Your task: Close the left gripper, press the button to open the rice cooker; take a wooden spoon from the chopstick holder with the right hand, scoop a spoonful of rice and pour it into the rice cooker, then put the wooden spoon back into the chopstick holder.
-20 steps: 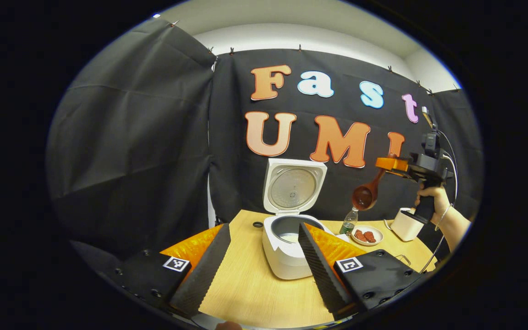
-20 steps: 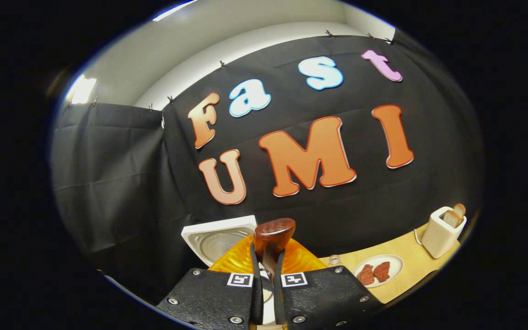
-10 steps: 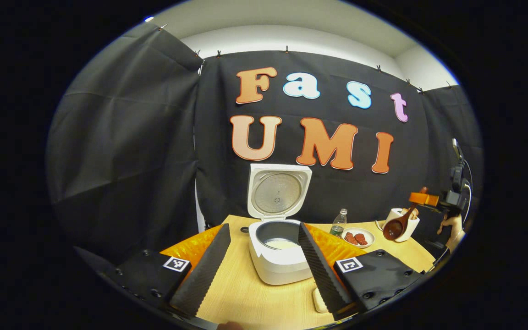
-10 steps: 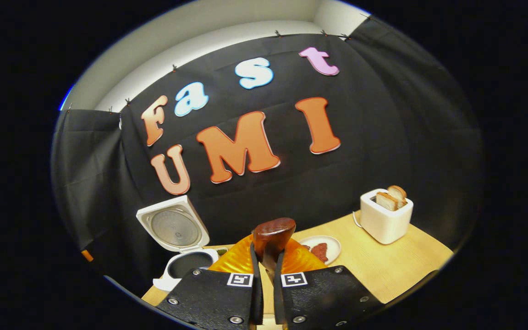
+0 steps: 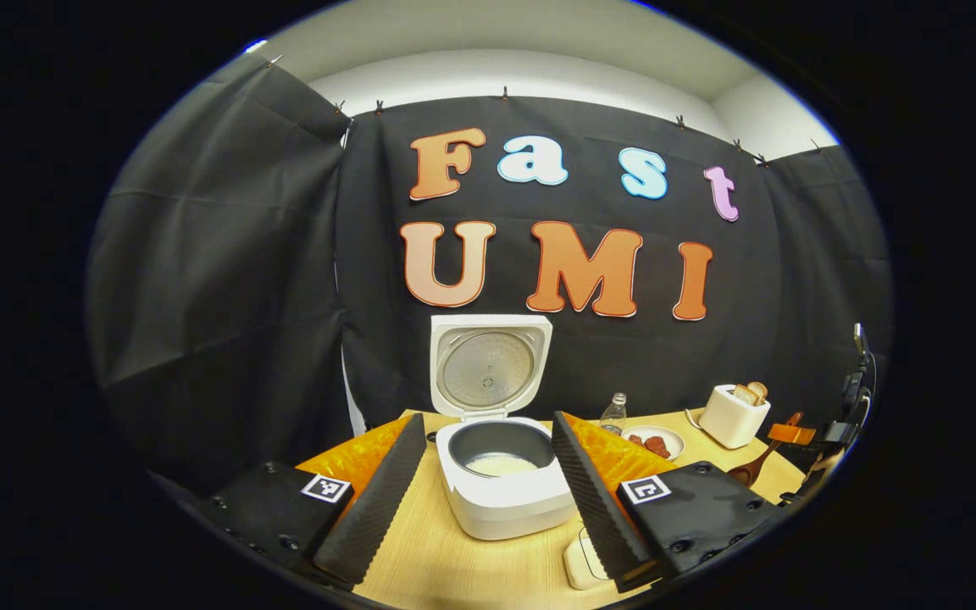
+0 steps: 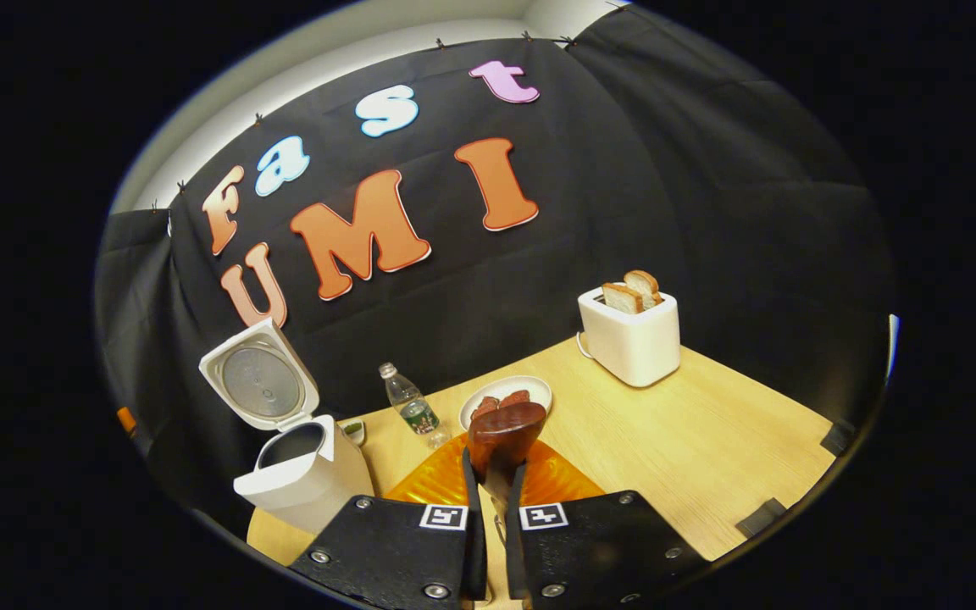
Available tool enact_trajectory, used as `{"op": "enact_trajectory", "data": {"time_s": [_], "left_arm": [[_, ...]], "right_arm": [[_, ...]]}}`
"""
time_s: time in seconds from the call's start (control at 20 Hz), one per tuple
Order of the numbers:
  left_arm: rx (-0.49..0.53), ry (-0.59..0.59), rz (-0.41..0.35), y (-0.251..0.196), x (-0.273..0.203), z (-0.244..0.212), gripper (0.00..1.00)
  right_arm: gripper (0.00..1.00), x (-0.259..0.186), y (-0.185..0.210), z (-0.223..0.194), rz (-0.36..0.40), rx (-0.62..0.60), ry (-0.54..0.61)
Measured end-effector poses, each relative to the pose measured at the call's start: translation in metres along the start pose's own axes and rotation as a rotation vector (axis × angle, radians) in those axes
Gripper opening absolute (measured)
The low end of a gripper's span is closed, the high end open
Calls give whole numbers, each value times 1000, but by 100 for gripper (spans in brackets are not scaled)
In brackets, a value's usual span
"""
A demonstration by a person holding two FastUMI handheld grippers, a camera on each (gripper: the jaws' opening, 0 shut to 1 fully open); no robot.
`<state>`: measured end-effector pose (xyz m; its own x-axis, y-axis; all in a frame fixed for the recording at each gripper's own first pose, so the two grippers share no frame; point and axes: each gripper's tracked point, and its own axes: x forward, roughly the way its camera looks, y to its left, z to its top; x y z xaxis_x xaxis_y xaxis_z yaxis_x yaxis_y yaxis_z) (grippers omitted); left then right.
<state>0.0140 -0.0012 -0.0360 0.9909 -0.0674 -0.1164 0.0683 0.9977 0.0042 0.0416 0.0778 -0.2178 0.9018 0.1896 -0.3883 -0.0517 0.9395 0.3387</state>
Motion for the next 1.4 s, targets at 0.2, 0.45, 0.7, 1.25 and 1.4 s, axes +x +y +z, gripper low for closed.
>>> {"op": "enact_trajectory", "data": {"time_s": [0.2, 0.45, 0.7, 1.25, 1.4], "left_arm": [[-21, 22, -11, -5, 0, -3, 100], [-23, 30, 13, 2, -5, -4, 100], [-25, 25, 28, 6, 0, 2, 100], [-38, -33, 7, -6, 99, 74, 100], [-45, -24, -2, -13, 146, 95, 100]], "right_arm": [[8, 14, -6, -34, -1, 22, 67], [8, 29, -13, -62, -12, 14, 114], [10, 35, -24, -62, 11, 66, 117], [95, 5, -64, -46, -125, 126, 140], [95, -9, -63, -23, -136, 96, 108]]}}
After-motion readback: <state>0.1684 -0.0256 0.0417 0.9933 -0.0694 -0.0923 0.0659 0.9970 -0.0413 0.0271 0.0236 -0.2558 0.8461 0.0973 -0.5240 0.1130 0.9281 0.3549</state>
